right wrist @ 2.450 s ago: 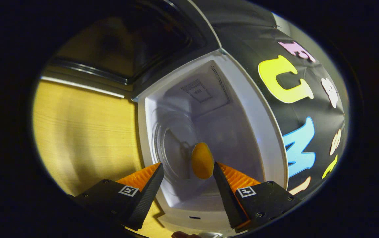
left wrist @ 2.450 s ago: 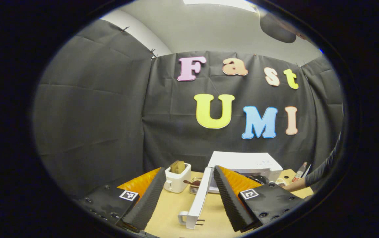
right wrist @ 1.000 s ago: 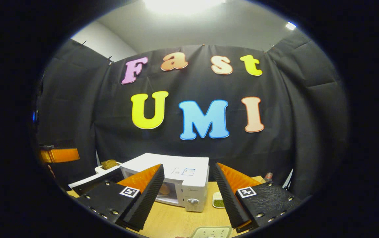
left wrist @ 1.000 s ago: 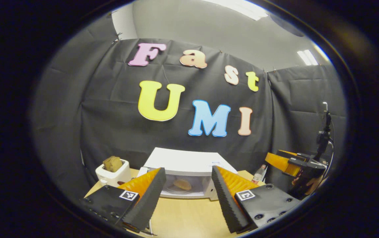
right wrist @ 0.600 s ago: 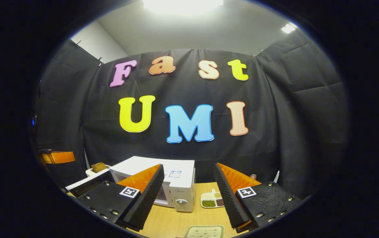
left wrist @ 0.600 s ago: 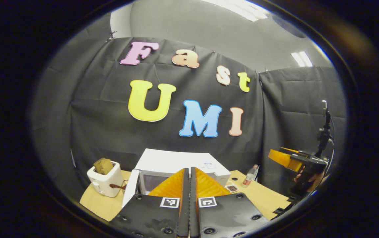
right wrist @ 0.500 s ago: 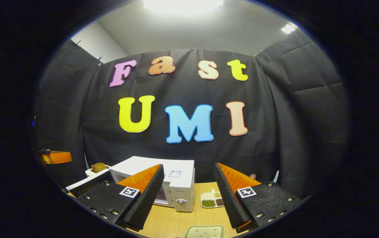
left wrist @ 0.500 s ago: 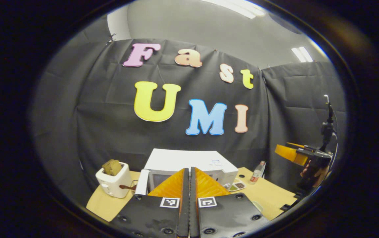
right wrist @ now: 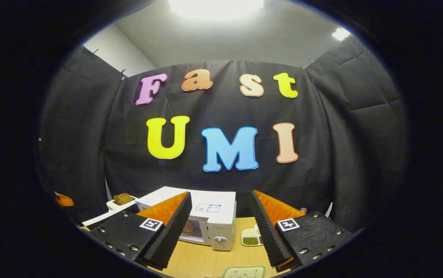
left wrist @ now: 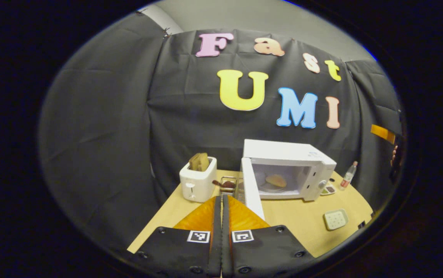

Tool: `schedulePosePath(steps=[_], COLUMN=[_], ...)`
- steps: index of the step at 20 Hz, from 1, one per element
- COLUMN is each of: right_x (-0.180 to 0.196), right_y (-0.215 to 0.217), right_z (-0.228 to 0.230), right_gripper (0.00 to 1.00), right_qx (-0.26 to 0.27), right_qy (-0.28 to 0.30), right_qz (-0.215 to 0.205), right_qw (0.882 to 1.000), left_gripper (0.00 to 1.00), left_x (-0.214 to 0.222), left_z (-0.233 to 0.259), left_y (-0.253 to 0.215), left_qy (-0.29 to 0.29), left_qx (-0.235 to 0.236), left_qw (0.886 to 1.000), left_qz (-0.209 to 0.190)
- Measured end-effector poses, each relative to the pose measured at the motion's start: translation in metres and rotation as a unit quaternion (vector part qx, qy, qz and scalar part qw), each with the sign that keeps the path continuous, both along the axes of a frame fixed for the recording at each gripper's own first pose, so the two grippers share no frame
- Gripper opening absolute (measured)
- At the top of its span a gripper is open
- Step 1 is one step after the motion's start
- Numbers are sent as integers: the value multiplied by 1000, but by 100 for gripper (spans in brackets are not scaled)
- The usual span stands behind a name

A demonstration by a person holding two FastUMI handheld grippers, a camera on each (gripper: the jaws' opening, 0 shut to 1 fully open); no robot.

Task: Open the microwave oven with the left hand, put the food in, and close the microwave oven.

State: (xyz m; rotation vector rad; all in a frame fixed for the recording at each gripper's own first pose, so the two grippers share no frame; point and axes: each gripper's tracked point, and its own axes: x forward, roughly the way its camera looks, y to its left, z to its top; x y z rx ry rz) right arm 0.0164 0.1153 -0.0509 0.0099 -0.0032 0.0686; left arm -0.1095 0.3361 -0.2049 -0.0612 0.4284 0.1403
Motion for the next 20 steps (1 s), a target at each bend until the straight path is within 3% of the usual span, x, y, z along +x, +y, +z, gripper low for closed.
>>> schedulePosePath(steps=[4,7,9,20], right_x=[1,0,1,-4], right_y=[3,2,-1,-28], right_z=[4,2,5,22], right_gripper=[92,92,92,94], right_qx=[6,3,2,-8], right_qy=[-3,1,0,-22], right_qz=[7,7,3,-25], right_qw=[1000,1000,1000,999], left_gripper=[7,7,7,5], left_x=[-18,-27,-28,0], left_z=[-42,-66,-72,-69], left_y=[-7,-32,-44,-153], left_qy=[49,75,86,91], left_qx=[4,1,16,-15], left_qw=[999,996,994,982], left_qz=[-14,-46,-61,-167])
